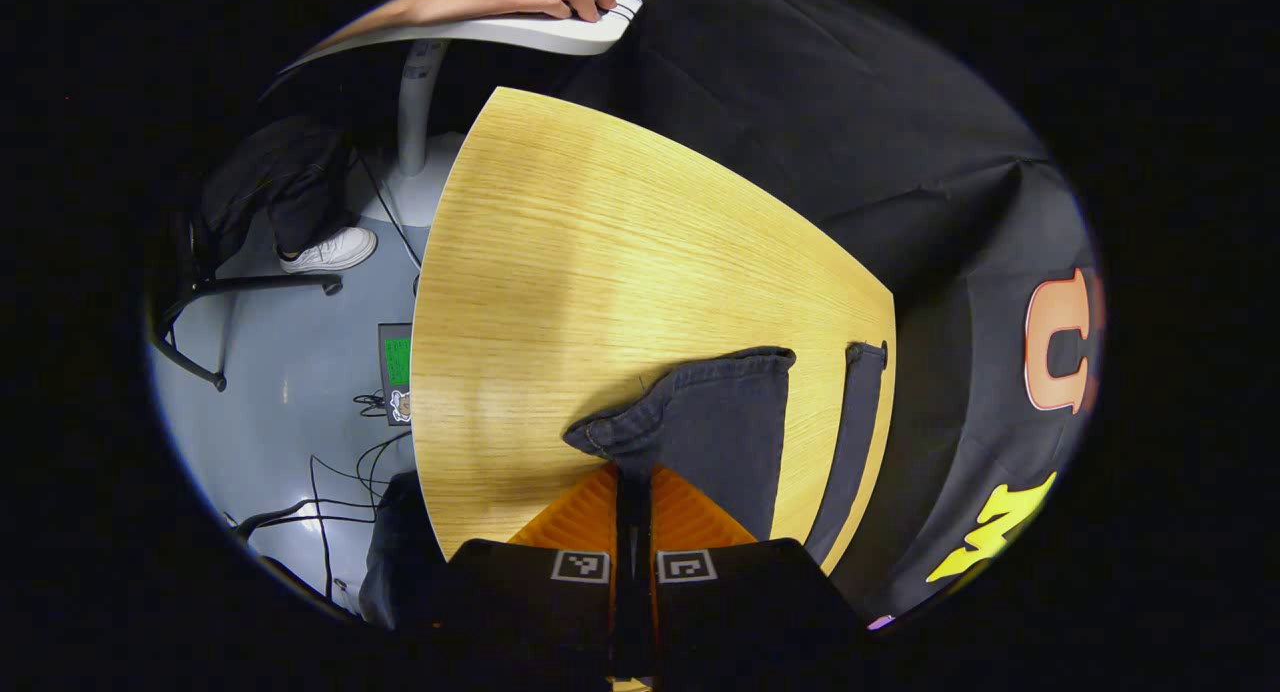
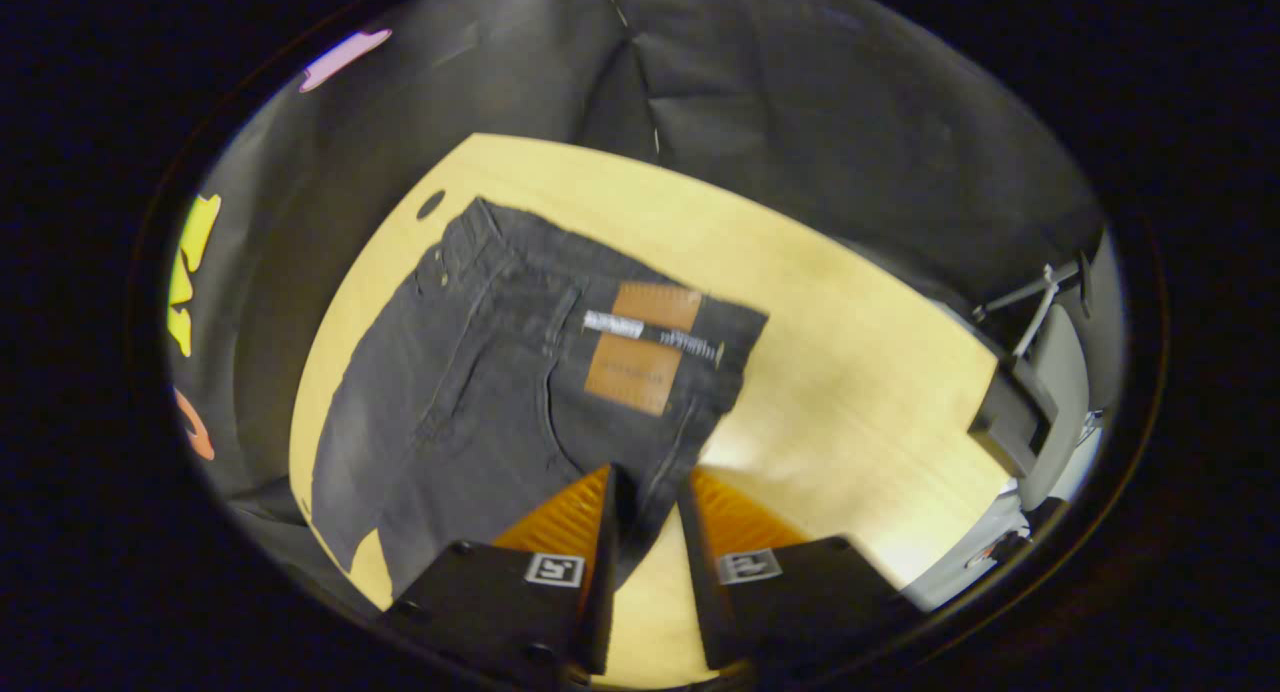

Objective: Grasp the waist and the cuffs of the jeans and fold them to make the two legs overlap; first hold the waist and fold one-third of the jeans toward the cuffs, then hold the cuffs and fold the remaining one-third in the same direction to finish folding.

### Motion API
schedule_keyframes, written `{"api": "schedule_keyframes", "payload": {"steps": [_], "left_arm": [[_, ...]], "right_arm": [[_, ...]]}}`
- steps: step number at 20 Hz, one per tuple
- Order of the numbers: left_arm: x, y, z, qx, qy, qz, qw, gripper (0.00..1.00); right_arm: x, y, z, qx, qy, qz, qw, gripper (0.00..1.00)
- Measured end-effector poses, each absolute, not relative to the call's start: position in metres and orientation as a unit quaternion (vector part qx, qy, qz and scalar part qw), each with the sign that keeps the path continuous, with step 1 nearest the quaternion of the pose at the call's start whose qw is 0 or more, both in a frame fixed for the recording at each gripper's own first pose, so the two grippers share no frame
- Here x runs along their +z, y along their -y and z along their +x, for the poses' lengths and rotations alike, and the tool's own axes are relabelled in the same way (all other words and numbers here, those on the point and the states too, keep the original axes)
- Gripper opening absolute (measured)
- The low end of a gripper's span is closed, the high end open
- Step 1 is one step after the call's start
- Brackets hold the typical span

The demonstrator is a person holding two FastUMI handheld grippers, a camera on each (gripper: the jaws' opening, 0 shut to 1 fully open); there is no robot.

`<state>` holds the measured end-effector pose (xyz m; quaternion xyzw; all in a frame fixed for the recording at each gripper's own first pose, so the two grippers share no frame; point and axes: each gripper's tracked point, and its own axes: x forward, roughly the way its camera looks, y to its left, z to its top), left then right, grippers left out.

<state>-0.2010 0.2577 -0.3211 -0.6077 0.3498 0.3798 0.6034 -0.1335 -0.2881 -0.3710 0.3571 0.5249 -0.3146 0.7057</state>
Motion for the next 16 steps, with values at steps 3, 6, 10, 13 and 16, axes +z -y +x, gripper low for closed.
{"api": "schedule_keyframes", "payload": {"steps": [3, 6, 10, 13, 16], "left_arm": [[-0.322, -0.257, -0.201, 0.378, -0.358, -0.603, 0.604, 0.04], [-0.321, -0.258, -0.200, 0.383, -0.365, -0.599, 0.601, 0.03], [-0.314, -0.258, -0.193, 0.384, -0.358, -0.589, 0.614, 0.03], [-0.294, -0.262, -0.177, 0.380, -0.334, -0.611, 0.609, 0.03], [-0.268, -0.268, -0.154, 0.369, -0.323, -0.613, 0.620, 0.03]], "right_arm": [[-0.368, 0.290, -0.129, -0.310, -0.519, 0.354, 0.714, 0.01], [-0.363, 0.288, -0.127, -0.303, -0.512, 0.359, 0.719, 0.01], [-0.345, 0.292, -0.124, -0.290, -0.485, 0.394, 0.725, 0.00], [-0.315, 0.288, -0.106, -0.272, -0.464, 0.407, 0.738, 0.01], [-0.286, 0.281, -0.079, -0.242, -0.434, 0.428, 0.755, 0.01]]}}
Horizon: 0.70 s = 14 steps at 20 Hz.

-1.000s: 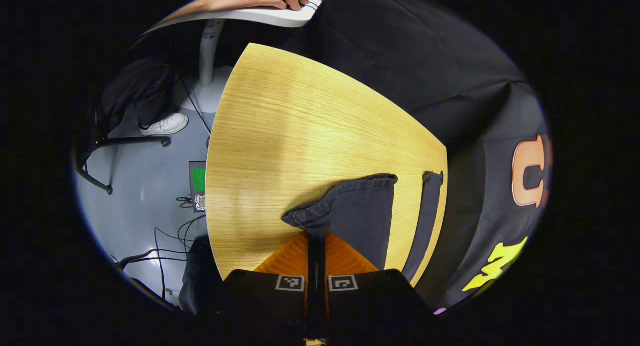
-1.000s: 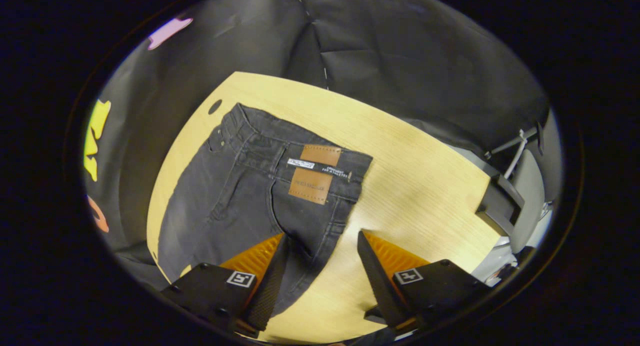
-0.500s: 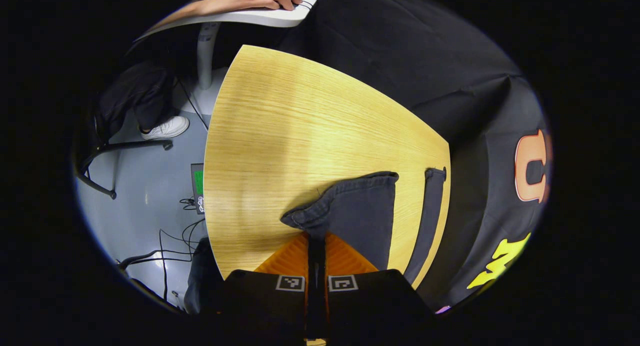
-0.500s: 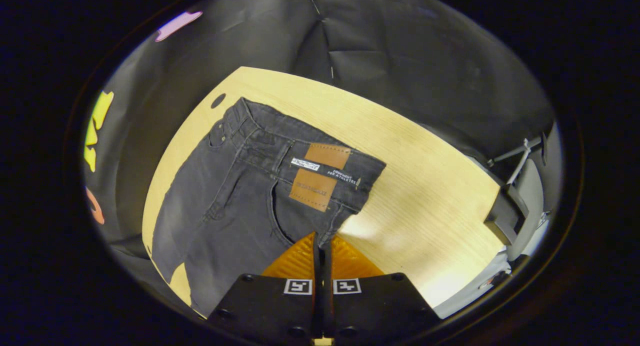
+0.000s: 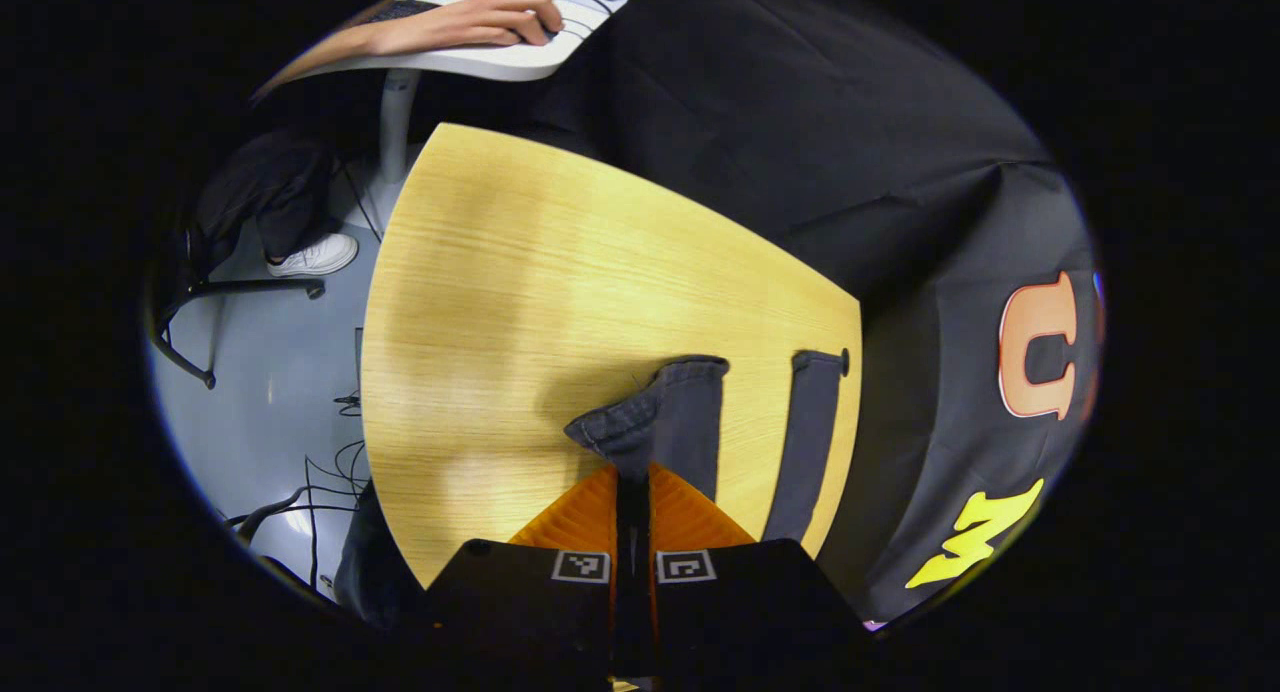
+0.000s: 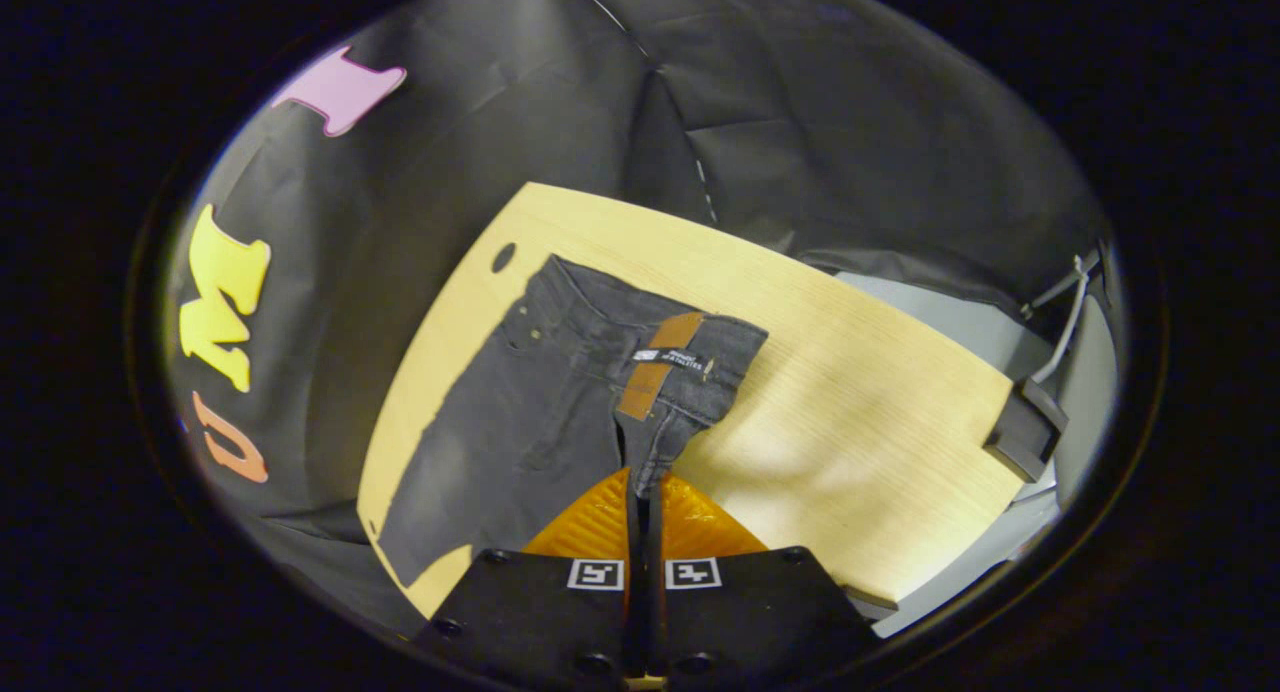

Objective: Grasp the waist and the cuffs of the jeans and fold them to make the two legs overlap; first hold the waist and fold one-third of the jeans toward the cuffs, then hold the cuffs and fold the remaining one-third in the same direction to finish folding.

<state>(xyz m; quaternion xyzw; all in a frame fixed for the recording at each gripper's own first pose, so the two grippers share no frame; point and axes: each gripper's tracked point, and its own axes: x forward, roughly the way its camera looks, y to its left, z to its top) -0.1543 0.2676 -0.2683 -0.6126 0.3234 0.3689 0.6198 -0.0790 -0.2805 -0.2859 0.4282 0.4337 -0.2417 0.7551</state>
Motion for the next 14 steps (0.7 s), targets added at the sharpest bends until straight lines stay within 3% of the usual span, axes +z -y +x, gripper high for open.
{"api": "schedule_keyframes", "payload": {"steps": [1, 5, 14], "left_arm": [[-0.258, -0.269, -0.143, 0.363, -0.317, -0.615, 0.624, 0.03], [-0.223, -0.278, -0.083, 0.332, -0.291, -0.623, 0.646, 0.03], [-0.242, -0.293, 0.059, 0.321, -0.301, -0.628, 0.642, 0.03]], "right_arm": [[-0.275, 0.279, -0.068, -0.228, -0.425, 0.425, 0.766, 0.04], [-0.240, 0.270, -0.012, -0.188, -0.385, 0.436, 0.791, 0.00], [-0.251, 0.266, 0.088, -0.178, -0.356, 0.469, 0.789, 0.01]]}}
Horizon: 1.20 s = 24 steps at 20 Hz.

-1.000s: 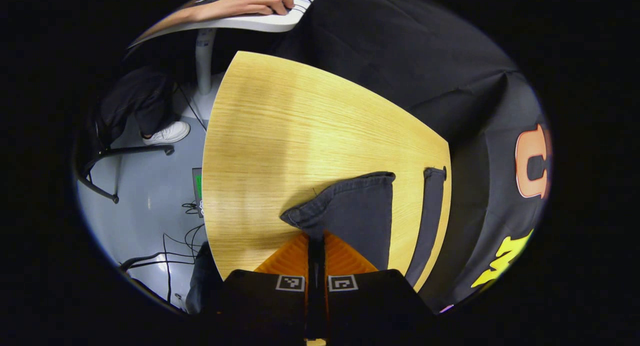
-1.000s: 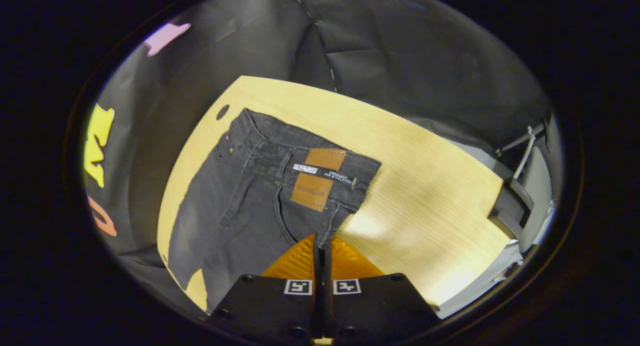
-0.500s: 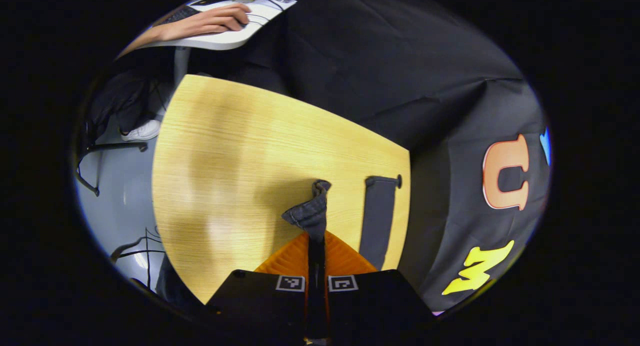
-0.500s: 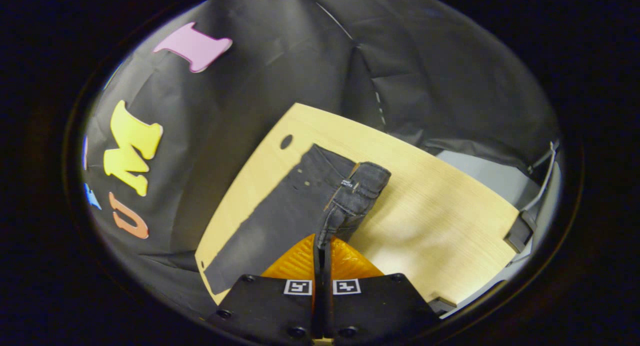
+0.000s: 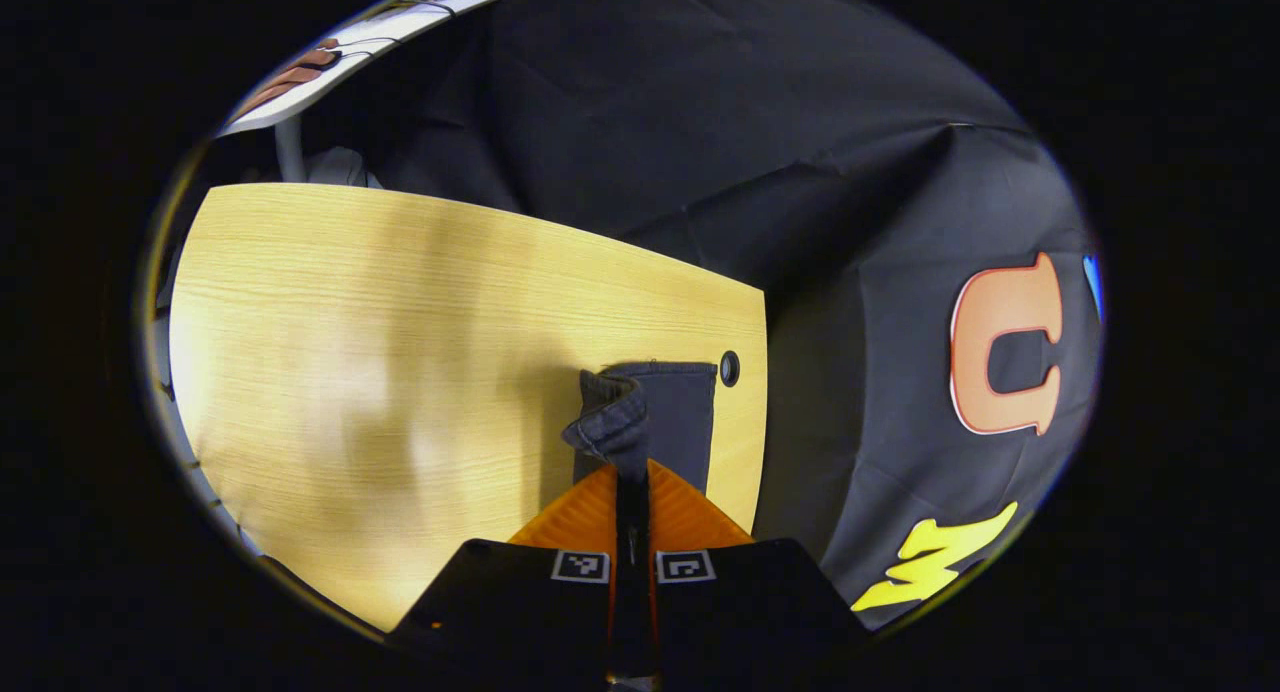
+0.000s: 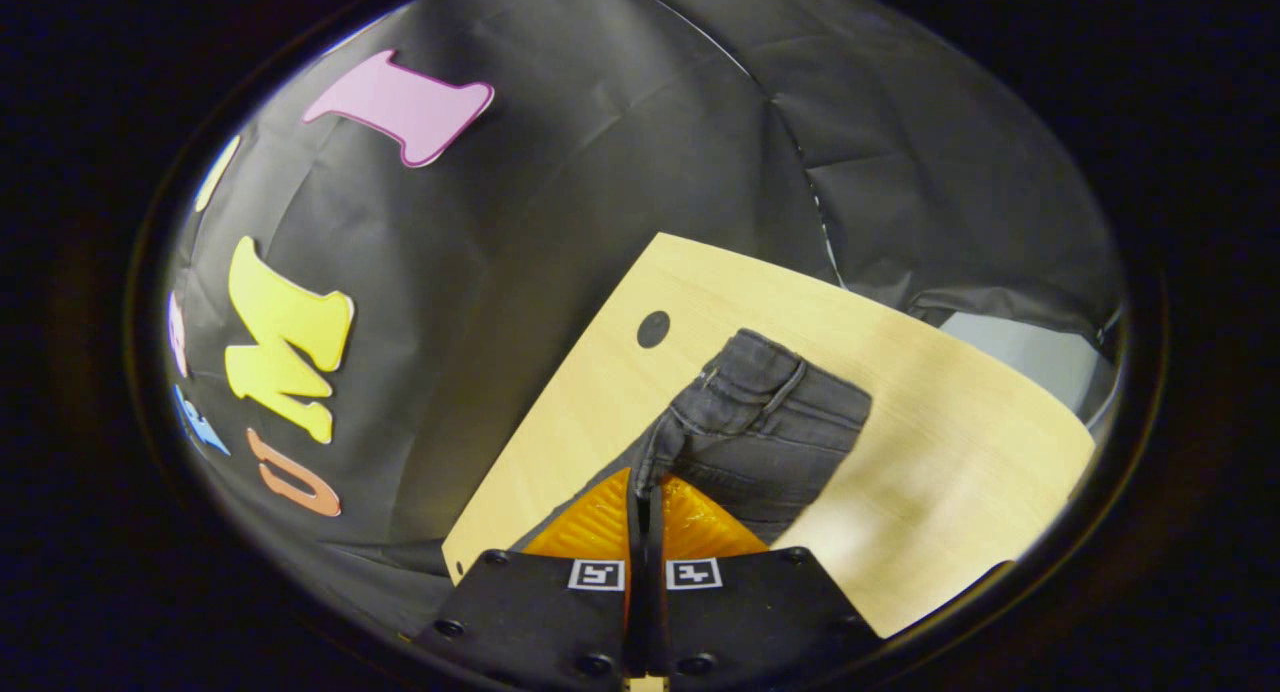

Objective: Grasp the waist and the cuffs of the jeans and fold them to make the two legs overlap; first hold the waist and fold one-third of the jeans toward the cuffs, then hold the cuffs and fold the remaining one-third in the same direction to finish folding.

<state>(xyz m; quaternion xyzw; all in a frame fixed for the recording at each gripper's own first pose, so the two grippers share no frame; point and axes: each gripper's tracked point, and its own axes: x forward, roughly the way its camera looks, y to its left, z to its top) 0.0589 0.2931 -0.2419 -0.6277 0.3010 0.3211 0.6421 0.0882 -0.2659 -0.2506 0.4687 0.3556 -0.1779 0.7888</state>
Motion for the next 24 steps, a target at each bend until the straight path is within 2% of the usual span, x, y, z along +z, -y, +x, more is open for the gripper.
{"api": "schedule_keyframes", "payload": {"steps": [4, 9, 12, 19, 21, 22, 23, 24], "left_arm": [[-0.265, -0.291, 0.111, 0.329, -0.327, -0.616, 0.637, 0.03], [-0.284, -0.291, 0.183, 0.313, -0.342, -0.589, 0.662, 0.03], [-0.315, -0.281, 0.213, 0.318, -0.359, -0.587, 0.652, 0.03], [-0.344, -0.254, 0.241, 0.329, -0.379, -0.578, 0.644, 0.03], [-0.348, -0.256, 0.239, 0.338, -0.381, -0.561, 0.653, 0.04], [-0.345, -0.260, 0.238, 0.348, -0.378, -0.536, 0.669, 0.00], [-0.343, -0.260, 0.252, 0.332, -0.365, -0.527, 0.692, 0.28], [-0.336, -0.264, 0.263, 0.320, -0.355, -0.510, 0.715, 0.52]], "right_arm": [[-0.268, 0.270, 0.126, -0.189, -0.349, 0.486, 0.779, 0.01], [-0.297, 0.274, 0.158, -0.207, -0.351, 0.495, 0.767, 0.01], [-0.323, 0.274, 0.172, -0.224, -0.362, 0.493, 0.759, 0.00], [-0.353, 0.276, 0.186, -0.243, -0.384, 0.449, 0.769, 0.01], [-0.359, 0.274, 0.186, -0.252, -0.392, 0.444, 0.765, 0.01], [-0.361, 0.271, 0.187, -0.252, -0.392, 0.447, 0.764, 0.01], [-0.362, 0.267, 0.191, -0.249, -0.389, 0.452, 0.764, 0.02], [-0.359, 0.262, 0.197, -0.237, -0.385, 0.460, 0.764, 0.27]]}}
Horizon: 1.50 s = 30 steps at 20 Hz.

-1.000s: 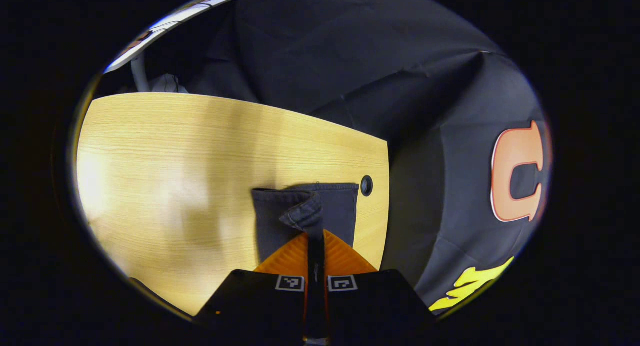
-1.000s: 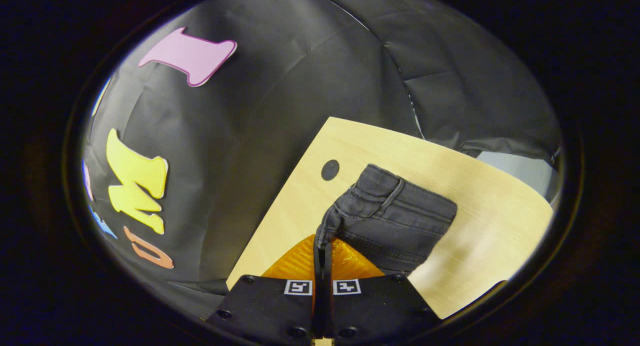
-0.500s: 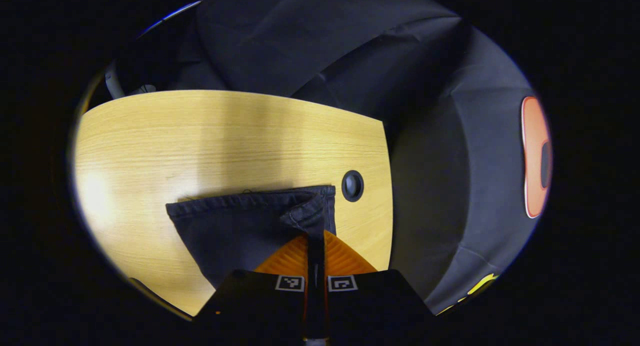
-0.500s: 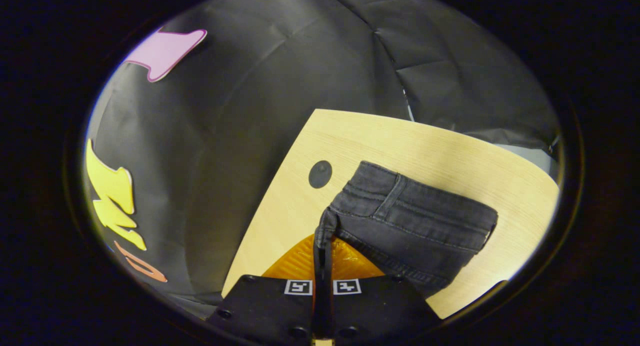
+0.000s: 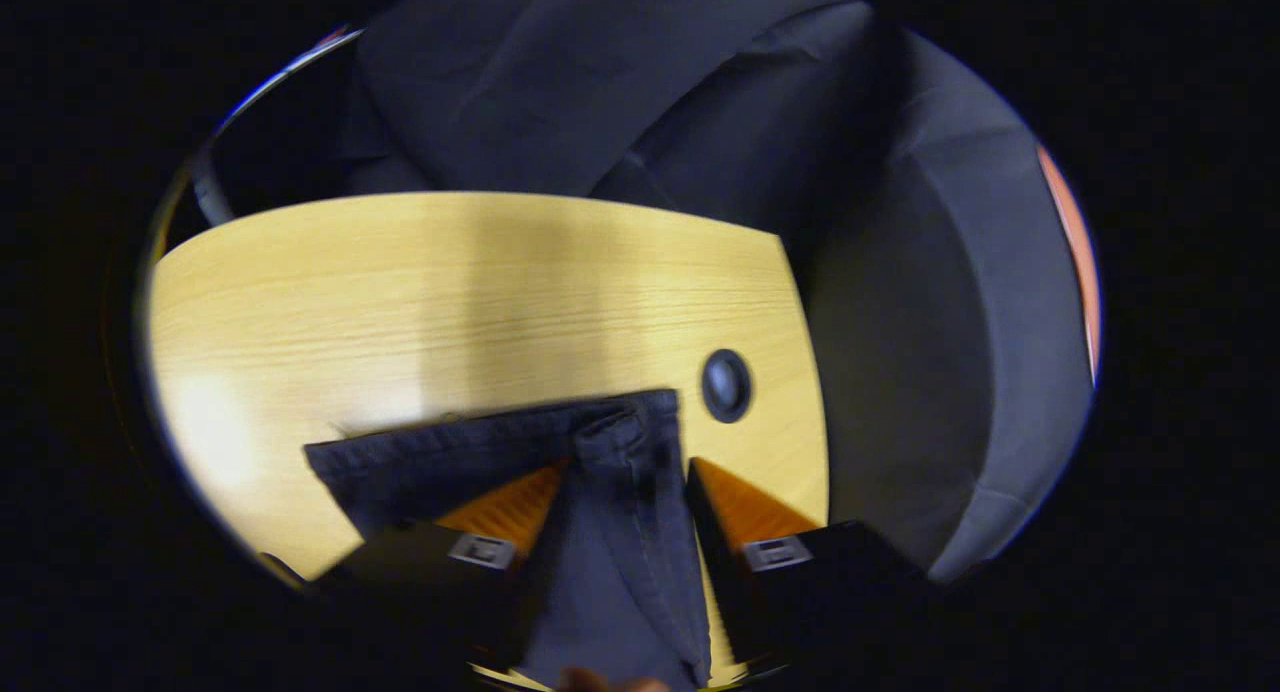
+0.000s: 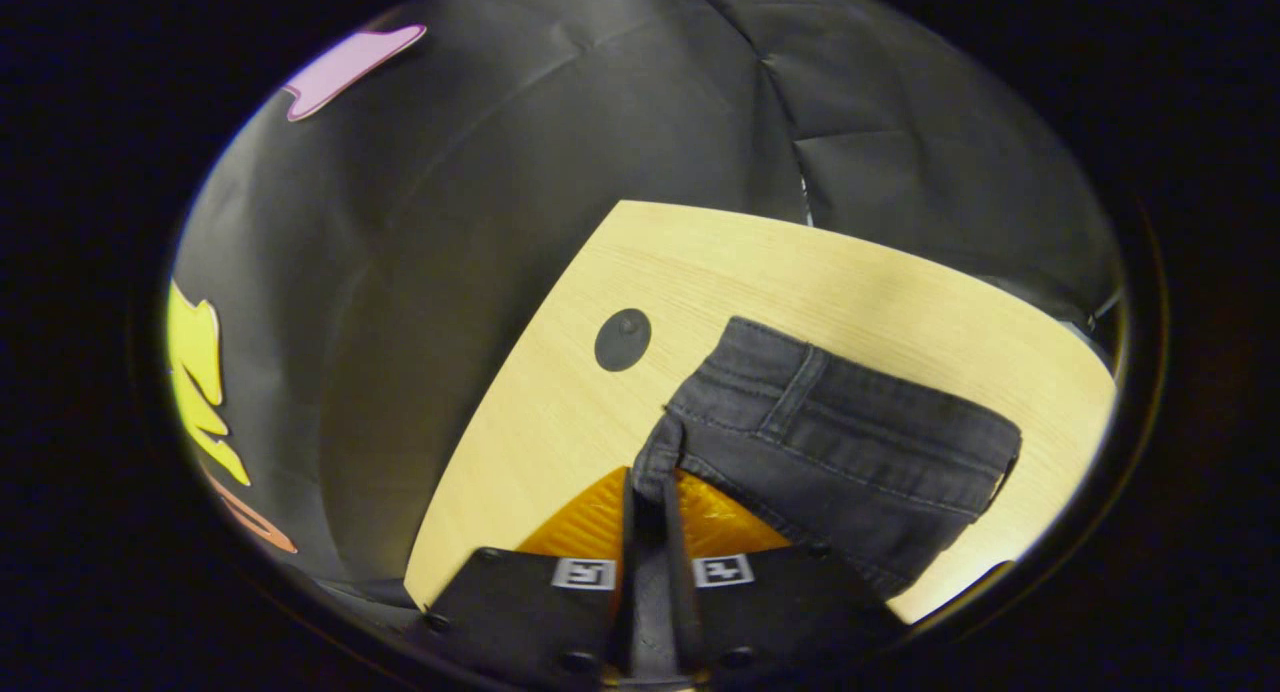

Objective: Grasp the waist and the cuffs of the jeans and fold them to make the two legs overlap; first hold the waist and fold one-third of the jeans toward the cuffs, then hold the cuffs and fold the remaining one-third in the same direction to finish folding.

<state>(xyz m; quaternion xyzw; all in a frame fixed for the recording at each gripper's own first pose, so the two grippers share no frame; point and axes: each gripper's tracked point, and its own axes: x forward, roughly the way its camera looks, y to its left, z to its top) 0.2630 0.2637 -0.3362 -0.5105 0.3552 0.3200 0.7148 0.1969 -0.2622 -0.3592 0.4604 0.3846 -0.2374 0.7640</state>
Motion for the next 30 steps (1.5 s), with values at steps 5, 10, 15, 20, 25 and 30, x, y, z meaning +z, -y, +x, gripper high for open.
{"api": "schedule_keyframes", "payload": {"steps": [5, 10, 15, 20, 25, 30], "left_arm": [[-0.296, -0.266, 0.281, 0.278, -0.323, -0.434, 0.793, 0.99], [-0.190, -0.234, 0.288, 0.199, -0.242, -0.414, 0.854, 0.99], [-0.075, -0.208, 0.282, 0.141, -0.111, -0.357, 0.917, 0.98], [-0.021, -0.162, 0.256, 0.107, -0.048, -0.154, 0.981, 0.98], [-0.002, -0.099, 0.227, 0.038, -0.032, -0.031, 0.998, 0.98], [-0.004, -0.076, 0.214, -0.012, -0.041, 0.026, 0.999, 0.88]], "right_arm": [[-0.345, 0.238, 0.208, -0.201, -0.387, 0.411, 0.800, 0.98], [-0.299, 0.243, 0.203, -0.174, -0.359, 0.367, 0.840, 0.98], [-0.261, 0.297, 0.163, -0.202, -0.337, 0.335, 0.857, 0.98], [-0.295, 0.355, 0.089, -0.284, -0.351, 0.405, 0.795, 0.98], [-0.336, 0.358, 0.048, -0.318, -0.363, 0.498, 0.720, 0.98], [-0.350, 0.344, 0.040, -0.312, -0.376, 0.531, 0.693, 0.98]]}}
